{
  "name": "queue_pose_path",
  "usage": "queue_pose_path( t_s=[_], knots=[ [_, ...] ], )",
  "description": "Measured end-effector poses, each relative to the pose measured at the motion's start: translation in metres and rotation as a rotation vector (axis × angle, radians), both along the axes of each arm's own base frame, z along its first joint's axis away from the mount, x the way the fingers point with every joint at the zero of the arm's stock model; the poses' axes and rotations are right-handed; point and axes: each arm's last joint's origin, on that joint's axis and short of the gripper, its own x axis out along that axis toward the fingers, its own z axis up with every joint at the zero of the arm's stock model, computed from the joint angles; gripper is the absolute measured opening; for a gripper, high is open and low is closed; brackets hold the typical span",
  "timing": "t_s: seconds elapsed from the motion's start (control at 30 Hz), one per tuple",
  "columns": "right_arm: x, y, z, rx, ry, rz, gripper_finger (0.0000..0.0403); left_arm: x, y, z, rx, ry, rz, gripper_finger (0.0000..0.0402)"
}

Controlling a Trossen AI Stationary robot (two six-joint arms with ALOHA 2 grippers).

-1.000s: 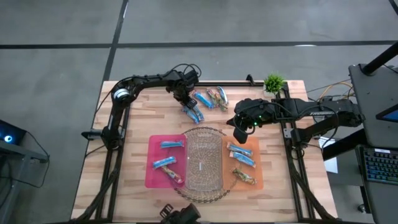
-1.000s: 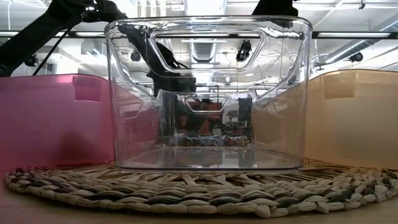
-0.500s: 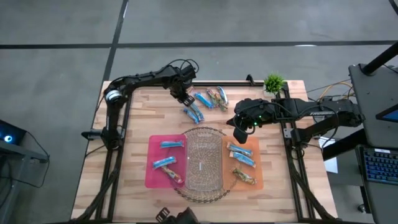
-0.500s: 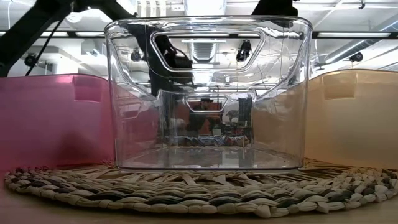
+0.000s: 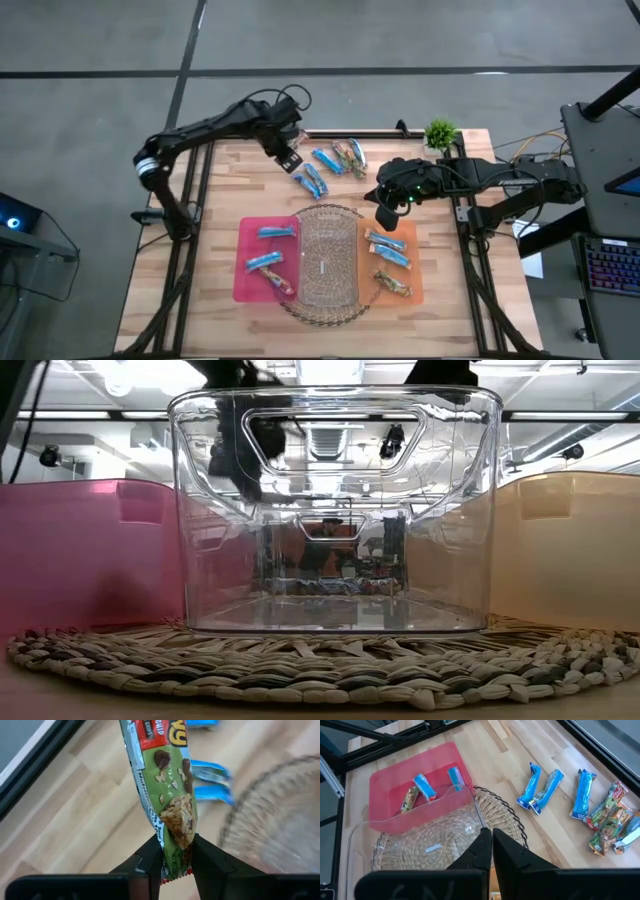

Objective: Pick and place Granola Bars by type
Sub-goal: Put the red granola bar into the pink bin

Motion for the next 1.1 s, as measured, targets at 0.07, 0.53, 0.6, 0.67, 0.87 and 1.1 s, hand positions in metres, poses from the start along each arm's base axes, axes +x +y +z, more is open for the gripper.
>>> queue_pose_path(
  t_s=[0.07, 0.53, 0.6, 0.67, 0.87, 1.1],
  knots=[
    [0.0, 0.0, 0.0, -0.01, 0.002, 0.008, 0.0009, -0.003, -0.014, 0.012, 0.01, -0.025, -0.034, 0.0076],
    [0.0, 0.0, 0.0, -0.029, 0.006, 0.022, 0.0008, -0.033, -0.128, 0.056, -0.051, -0.029, -0.349, 0.0076],
    [0.0, 0.0, 0.0, -0.029, 0.004, 0.022, 0.0008, -0.034, -0.143, 0.057, -0.067, -0.019, -0.403, 0.0076],
    [0.0, 0.0, 0.0, -0.029, 0.002, 0.022, 0.0009, -0.036, -0.158, 0.056, -0.081, 0.005, -0.478, 0.0076],
    [0.0, 0.0, 0.0, -0.028, 0.0, 0.022, 0.0008, -0.038, -0.197, 0.044, -0.09, 0.061, -0.679, 0.0076],
    [0.0, 0.0, 0.0, -0.026, -0.002, 0.02, 0.0008, -0.042, -0.218, 0.0, -0.148, 0.196, -0.798, 0.0076]
  ],
)
